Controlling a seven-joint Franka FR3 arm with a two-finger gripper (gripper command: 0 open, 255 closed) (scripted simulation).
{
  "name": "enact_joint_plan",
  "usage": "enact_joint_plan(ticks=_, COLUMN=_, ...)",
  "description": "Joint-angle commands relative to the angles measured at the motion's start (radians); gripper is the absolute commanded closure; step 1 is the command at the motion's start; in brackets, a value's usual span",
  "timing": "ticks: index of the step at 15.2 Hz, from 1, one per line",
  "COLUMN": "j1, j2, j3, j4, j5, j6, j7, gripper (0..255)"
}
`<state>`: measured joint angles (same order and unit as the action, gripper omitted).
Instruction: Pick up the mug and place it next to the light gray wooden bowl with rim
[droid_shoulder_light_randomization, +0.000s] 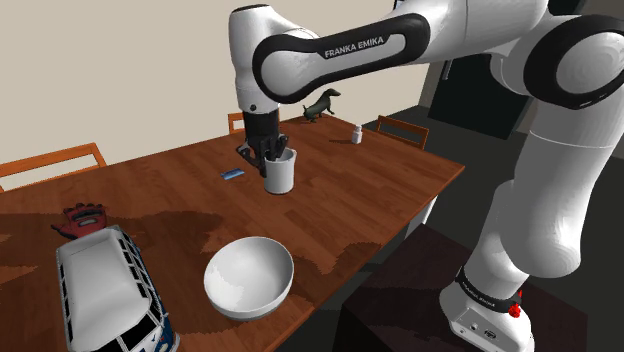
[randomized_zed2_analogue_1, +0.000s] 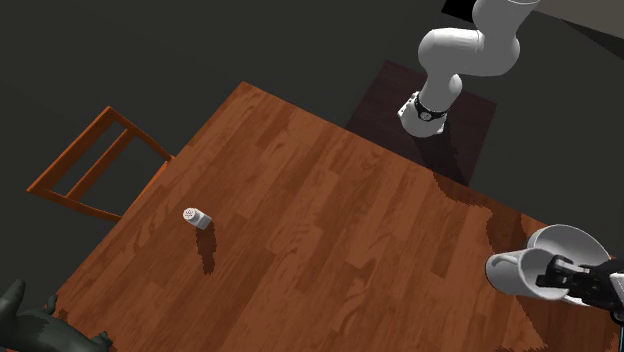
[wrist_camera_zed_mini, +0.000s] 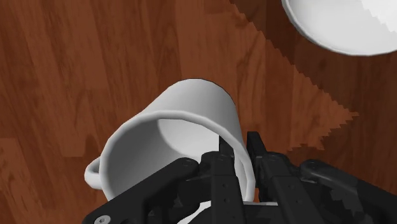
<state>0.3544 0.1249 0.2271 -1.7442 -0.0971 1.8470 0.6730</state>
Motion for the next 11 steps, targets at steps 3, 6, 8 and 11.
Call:
enact_joint_plan(ticks=3, j1=-0.001, j2=0.007, j3=-0.001, j4=-0.044, j5=-0.003, j6=0.052, j7=0.004, gripper=255)
enact_joint_plan(ticks=6, j1=-0.001, j2=0.015, j3=-0.002, j4=-0.075, j5=-0.006, j6=0.090, j7=0.008, gripper=255)
enact_joint_plan(ticks=8, j1=-0.001, j2=0.021, j3=-0.002, j4=-0.094, j5=-0.009, j6=0.115, j7=0.011, gripper=255)
enact_joint_plan(ticks=11, j1=0.000, j2=0.032, j3=-0.003, j4=-0.121, j5=-0.013, j6=0.152, j7=0.016, gripper=255)
